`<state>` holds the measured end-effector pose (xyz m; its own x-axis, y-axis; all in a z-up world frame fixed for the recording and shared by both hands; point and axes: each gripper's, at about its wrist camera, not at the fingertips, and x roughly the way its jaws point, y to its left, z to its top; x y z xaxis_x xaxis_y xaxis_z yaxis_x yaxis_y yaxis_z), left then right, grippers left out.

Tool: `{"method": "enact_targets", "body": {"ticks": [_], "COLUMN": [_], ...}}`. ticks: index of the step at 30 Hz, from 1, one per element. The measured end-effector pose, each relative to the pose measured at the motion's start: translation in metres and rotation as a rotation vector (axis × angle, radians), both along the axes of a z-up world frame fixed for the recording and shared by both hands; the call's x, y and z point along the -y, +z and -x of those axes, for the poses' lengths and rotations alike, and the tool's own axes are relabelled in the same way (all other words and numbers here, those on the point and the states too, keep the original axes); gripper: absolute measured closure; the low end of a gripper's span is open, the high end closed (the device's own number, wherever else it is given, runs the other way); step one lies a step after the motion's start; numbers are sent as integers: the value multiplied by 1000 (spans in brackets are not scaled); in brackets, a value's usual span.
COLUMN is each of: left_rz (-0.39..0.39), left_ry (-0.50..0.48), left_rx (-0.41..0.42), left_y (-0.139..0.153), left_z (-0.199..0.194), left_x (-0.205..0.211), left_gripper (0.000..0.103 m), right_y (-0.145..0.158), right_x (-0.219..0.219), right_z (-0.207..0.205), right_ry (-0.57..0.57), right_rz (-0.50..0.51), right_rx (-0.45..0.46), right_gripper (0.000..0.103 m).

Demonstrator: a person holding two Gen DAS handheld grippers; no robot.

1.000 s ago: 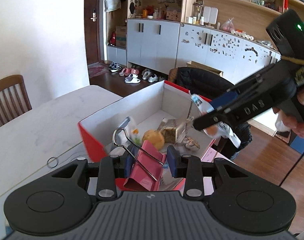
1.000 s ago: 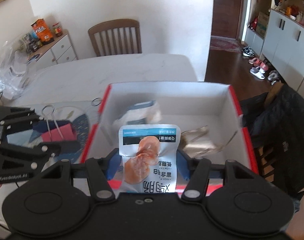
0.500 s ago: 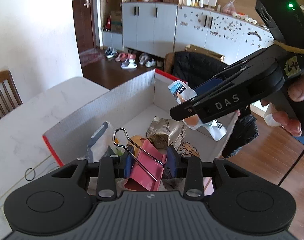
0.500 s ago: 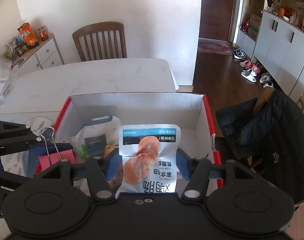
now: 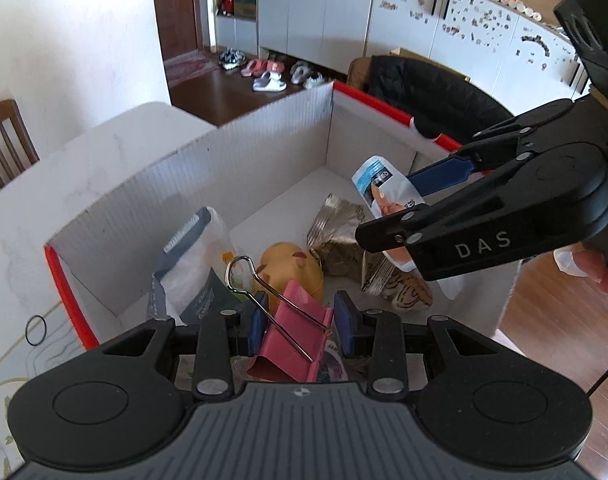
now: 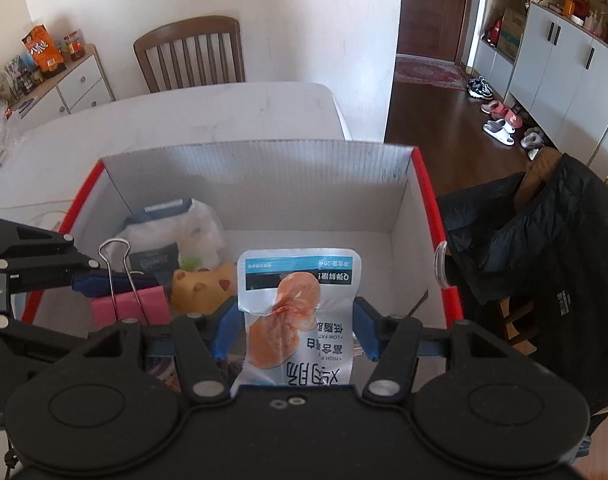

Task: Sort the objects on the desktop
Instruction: 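Lower the clip and pouch into the box and open both grippers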

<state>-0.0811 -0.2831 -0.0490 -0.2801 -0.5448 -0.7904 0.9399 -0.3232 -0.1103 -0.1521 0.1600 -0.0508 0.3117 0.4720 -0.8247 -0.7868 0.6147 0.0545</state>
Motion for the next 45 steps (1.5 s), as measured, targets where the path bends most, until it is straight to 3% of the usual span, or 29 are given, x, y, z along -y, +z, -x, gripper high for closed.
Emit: {"method": "enact_targets", "body": {"ticks": [14, 20, 22, 26, 32, 37, 45], "left_rz": [-75, -70, -68, -65, -65, -54, -14], "left_ry": [5, 13, 19, 17, 25, 38, 81], "left_rx": [-22, -46, -58, -77, -90, -109, -149], "left_y": [-8, -5, -3, 1, 7, 13, 31], "left_z": [-4, -6, -6, -7, -10, -15, -26], "left_x": [7, 5, 4, -1, -9, -16, -31], "left_gripper": [69, 56, 46, 39, 33, 33, 30], "right_y": [-19, -20, -19, -19, -12, -1, 27], "right_x": [-3, -3, -2, -2, 4, 9, 21], "right_z": [1, 2, 3, 5, 6, 10, 24], "right_ry": [8, 3, -1, -8, -33, -40, -42], "right_rz": [37, 42, 43, 44, 15, -9, -68], "right_rx": [-38, -48, -45, -44, -55, -56, -50], "right_gripper": [43, 41, 40, 38, 24, 19, 17]}}
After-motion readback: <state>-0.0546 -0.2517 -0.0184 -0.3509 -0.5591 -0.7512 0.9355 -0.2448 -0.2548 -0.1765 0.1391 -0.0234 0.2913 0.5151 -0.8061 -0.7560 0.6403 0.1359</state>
